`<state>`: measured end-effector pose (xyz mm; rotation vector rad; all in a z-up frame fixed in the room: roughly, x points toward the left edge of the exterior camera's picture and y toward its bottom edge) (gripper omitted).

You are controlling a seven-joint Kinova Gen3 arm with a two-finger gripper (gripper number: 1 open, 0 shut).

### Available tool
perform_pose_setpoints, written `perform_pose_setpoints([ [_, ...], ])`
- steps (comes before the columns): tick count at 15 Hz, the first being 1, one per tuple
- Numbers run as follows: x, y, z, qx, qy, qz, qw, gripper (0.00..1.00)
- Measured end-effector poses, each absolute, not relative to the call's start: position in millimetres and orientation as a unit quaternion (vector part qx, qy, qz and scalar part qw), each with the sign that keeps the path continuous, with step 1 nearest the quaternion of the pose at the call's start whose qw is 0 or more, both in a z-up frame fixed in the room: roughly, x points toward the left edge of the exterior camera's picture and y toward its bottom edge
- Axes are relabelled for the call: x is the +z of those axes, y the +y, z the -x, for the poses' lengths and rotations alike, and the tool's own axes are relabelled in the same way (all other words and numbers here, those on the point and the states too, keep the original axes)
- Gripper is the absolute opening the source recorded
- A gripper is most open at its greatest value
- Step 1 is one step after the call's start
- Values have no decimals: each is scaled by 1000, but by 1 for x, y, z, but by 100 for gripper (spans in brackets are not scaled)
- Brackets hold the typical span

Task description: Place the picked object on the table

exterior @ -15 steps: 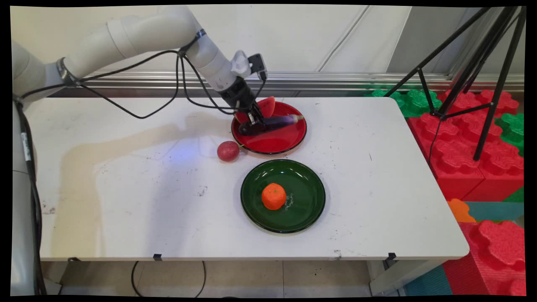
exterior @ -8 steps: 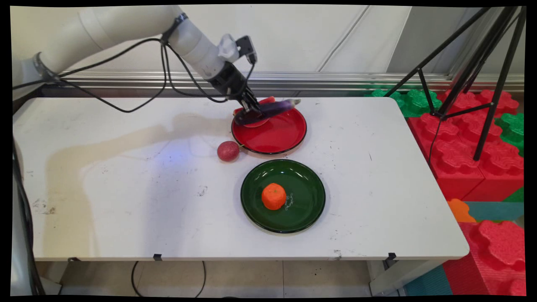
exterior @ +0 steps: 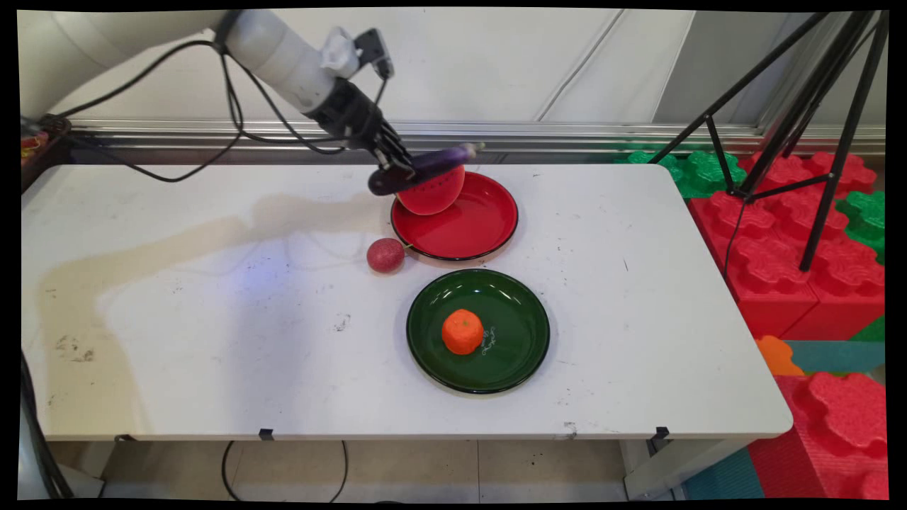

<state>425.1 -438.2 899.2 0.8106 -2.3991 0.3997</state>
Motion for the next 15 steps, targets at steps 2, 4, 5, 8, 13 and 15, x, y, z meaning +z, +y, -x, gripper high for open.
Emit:
perform_pose_setpoints([
  [2, 909, -424, -437, 149, -895, -306, 289, 0],
  [4, 918, -411, -448, 147, -893, -309, 291, 0],
  [5, 920, -406, -452, 146, -893, -311, 291, 0],
  [8, 928, -389, -466, 142, -891, -320, 291, 0],
  [13, 933, -360, -491, 138, -890, -337, 274, 0],
  [15, 929, -351, -501, 139, -891, -346, 257, 0],
])
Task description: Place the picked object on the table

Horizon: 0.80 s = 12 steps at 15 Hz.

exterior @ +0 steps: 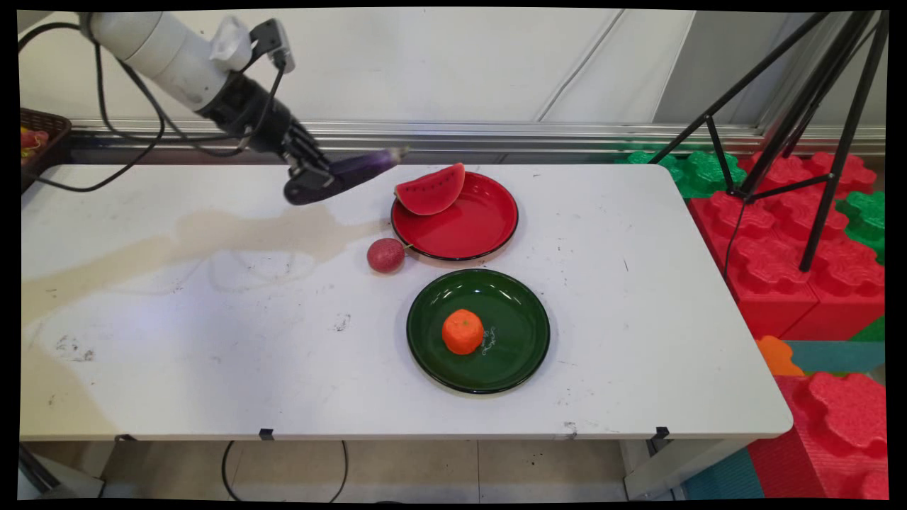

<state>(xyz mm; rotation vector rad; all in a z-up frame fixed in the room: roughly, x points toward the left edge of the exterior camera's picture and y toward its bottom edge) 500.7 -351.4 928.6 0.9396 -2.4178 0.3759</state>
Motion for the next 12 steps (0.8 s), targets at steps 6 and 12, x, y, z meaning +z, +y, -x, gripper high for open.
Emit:
perform_pose_setpoints([
  [6, 901, -335, -520, 128, -892, -375, 218, 0],
  [12, 864, -331, -526, 106, -890, -400, 193, 0],
])
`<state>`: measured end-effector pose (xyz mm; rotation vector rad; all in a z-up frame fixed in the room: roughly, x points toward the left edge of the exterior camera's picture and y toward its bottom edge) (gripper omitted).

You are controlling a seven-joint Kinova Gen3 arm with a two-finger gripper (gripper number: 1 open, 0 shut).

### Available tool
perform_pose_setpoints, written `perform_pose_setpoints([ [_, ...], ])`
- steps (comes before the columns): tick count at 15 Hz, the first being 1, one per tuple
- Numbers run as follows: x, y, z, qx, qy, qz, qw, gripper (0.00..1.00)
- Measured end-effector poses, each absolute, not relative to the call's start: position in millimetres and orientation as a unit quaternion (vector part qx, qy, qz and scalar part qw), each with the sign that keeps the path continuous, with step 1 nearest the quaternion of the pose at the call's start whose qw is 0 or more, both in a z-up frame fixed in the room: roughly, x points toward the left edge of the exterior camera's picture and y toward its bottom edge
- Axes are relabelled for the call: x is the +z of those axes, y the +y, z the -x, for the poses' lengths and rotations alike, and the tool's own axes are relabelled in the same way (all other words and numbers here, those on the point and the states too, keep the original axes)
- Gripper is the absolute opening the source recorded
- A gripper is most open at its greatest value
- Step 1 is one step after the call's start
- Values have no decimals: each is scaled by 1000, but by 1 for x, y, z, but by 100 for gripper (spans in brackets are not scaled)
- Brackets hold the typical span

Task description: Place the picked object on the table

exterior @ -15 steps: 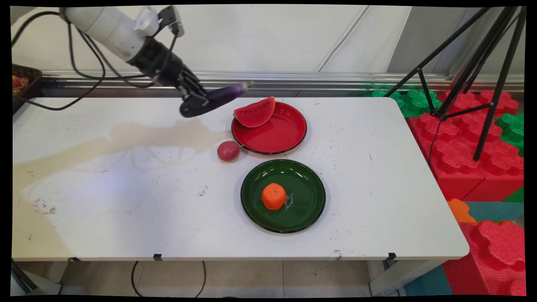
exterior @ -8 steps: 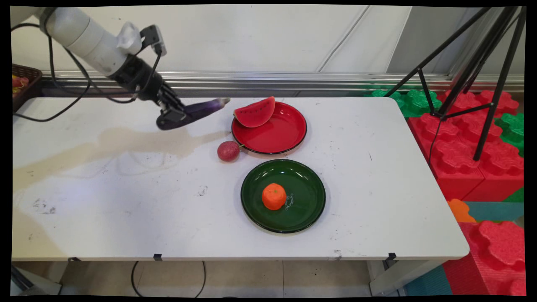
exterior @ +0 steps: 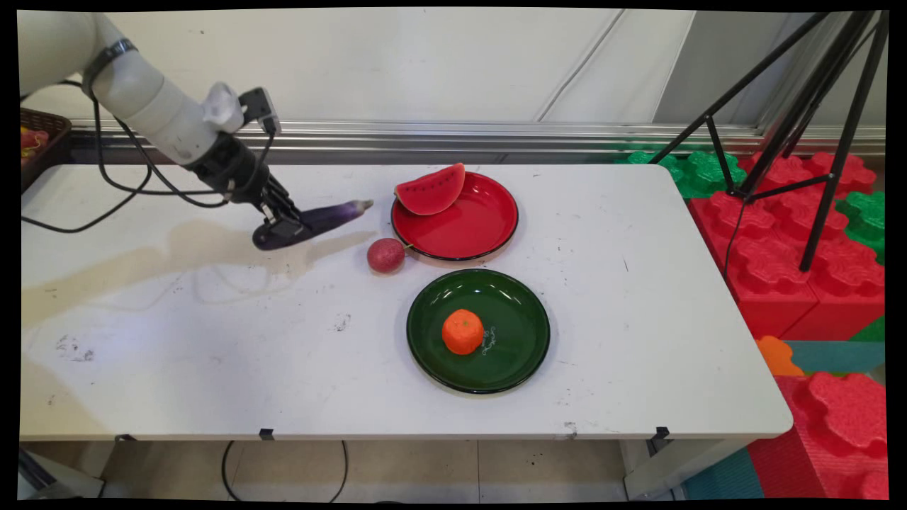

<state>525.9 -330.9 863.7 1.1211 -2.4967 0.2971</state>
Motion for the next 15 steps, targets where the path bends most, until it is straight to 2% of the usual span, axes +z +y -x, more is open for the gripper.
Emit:
perform_pose_setpoints([
  [5, 833, -333, -524, 88, -884, -423, 178, 0],
  [10, 816, -335, -525, 80, -881, -435, 170, 0],
  [11, 814, -336, -525, 80, -880, -437, 170, 100],
  [15, 813, -337, -526, 82, -878, -437, 176, 100],
])
